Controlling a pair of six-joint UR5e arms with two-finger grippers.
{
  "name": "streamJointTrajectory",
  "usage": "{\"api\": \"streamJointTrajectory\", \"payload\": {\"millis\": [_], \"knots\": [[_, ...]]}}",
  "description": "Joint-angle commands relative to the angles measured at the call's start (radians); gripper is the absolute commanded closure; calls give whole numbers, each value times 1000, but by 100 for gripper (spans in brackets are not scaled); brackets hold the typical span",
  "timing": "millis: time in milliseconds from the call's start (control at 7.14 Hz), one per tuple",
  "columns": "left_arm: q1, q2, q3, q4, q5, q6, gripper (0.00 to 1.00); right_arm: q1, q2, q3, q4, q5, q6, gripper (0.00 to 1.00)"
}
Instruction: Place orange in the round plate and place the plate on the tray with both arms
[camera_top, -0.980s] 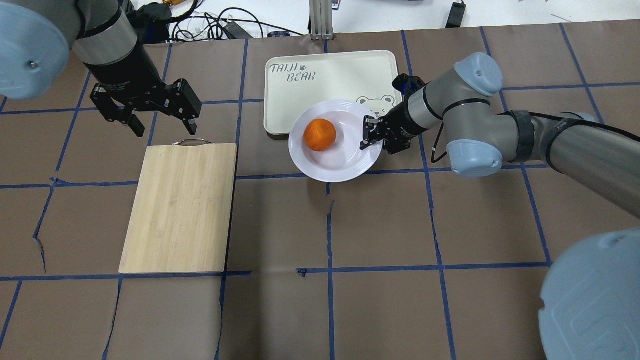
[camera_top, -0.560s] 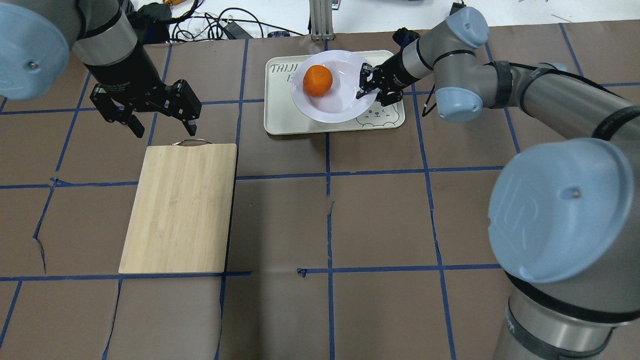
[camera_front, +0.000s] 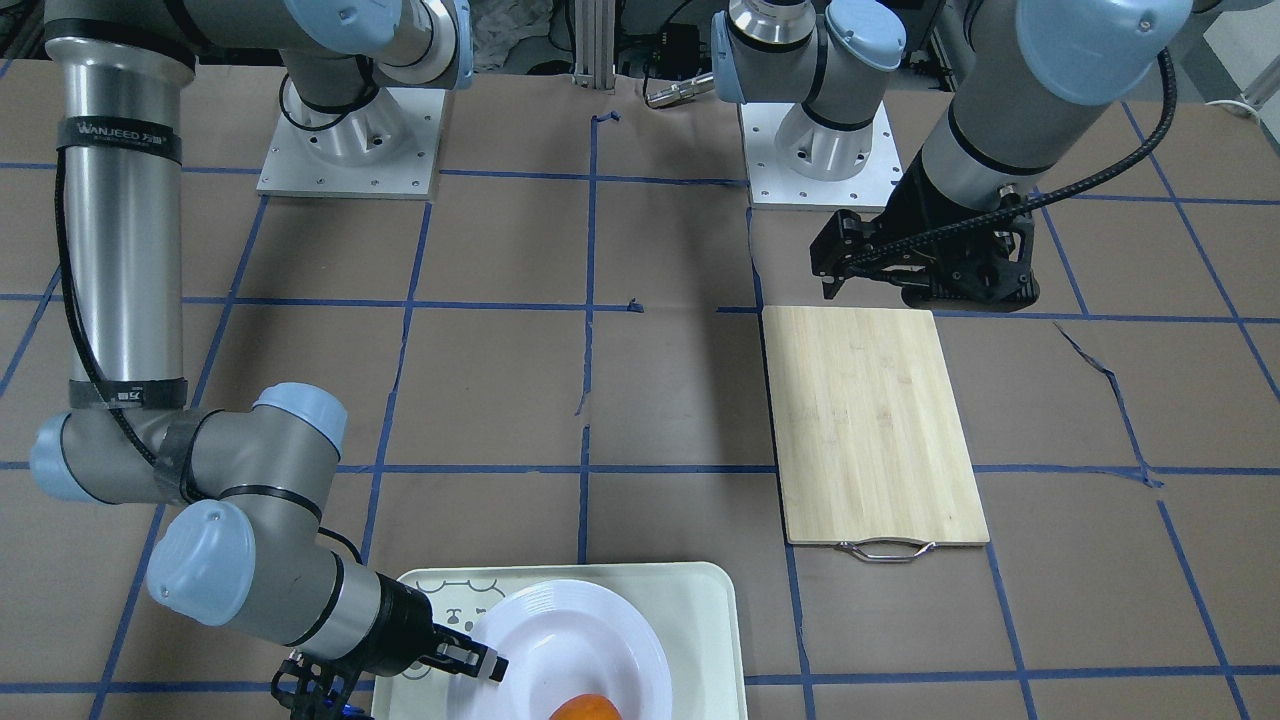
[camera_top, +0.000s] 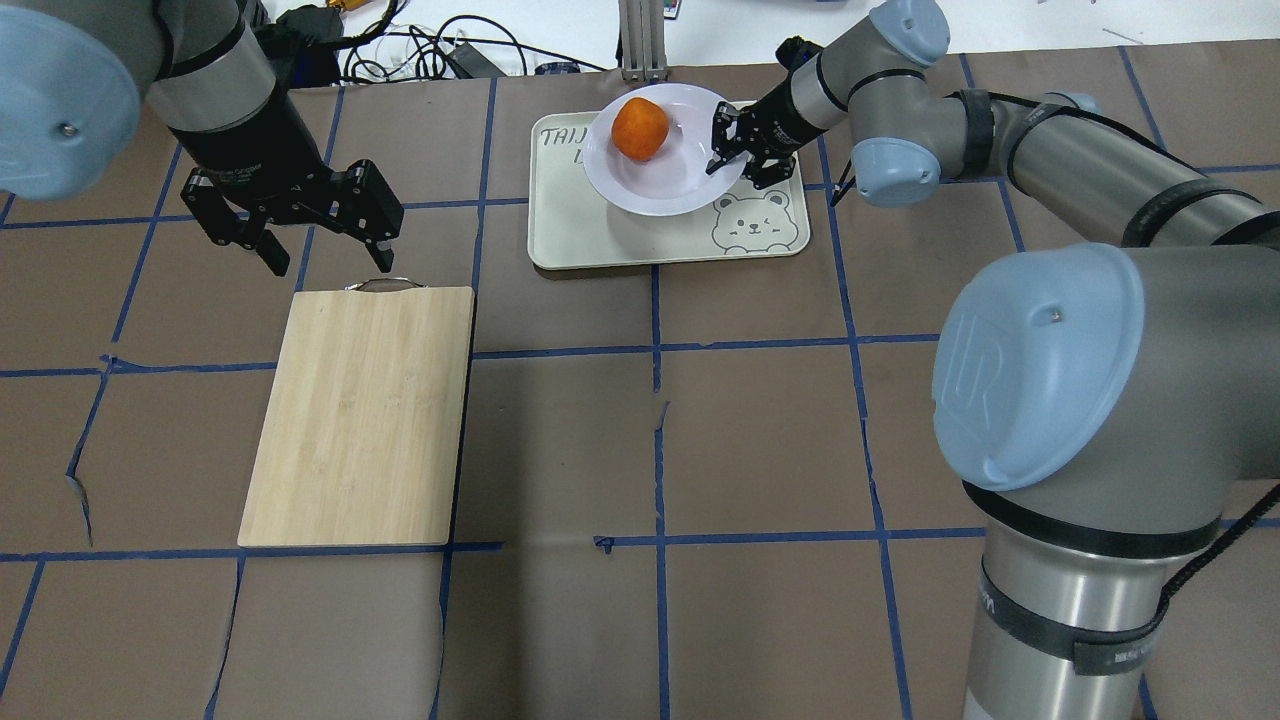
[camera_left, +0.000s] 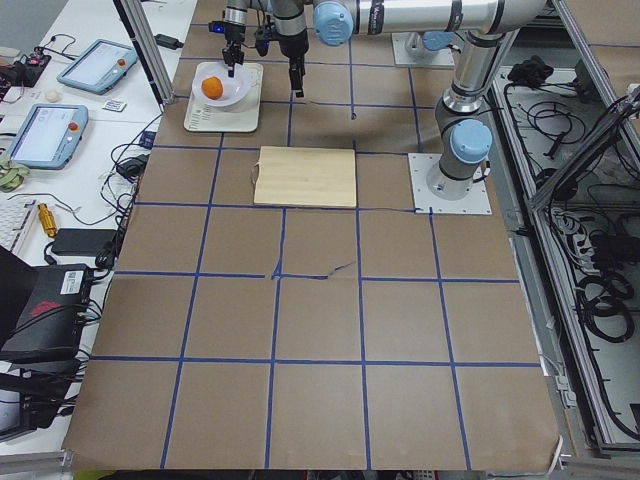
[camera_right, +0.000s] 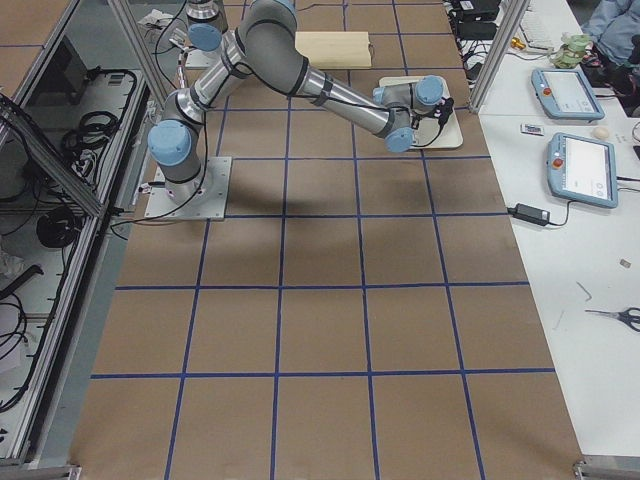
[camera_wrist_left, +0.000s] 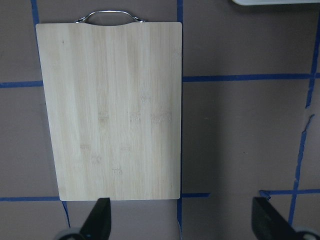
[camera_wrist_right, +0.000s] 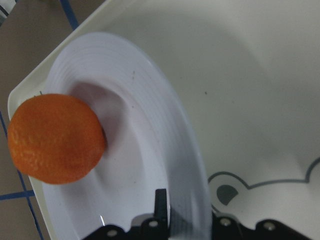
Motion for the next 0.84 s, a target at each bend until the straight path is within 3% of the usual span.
{"api": "streamJointTrajectory", "payload": {"millis": [0,140,420,560,700], "knots": [[0,0,1,0,0,0,0,0,-17,34,-5,-42,4,47],[0,0,1,2,0,0,0,0,-38,33,-7,-63,7,0],[0,0,1,2,0,0,0,-1,-124,22,94,-167,-13,0],[0,0,1,2,-2,5,0,-1,-194,5,219,-245,-110,0],[0,0,1,3,0,3,0,-1,-269,2,415,-327,-218,0]]}}
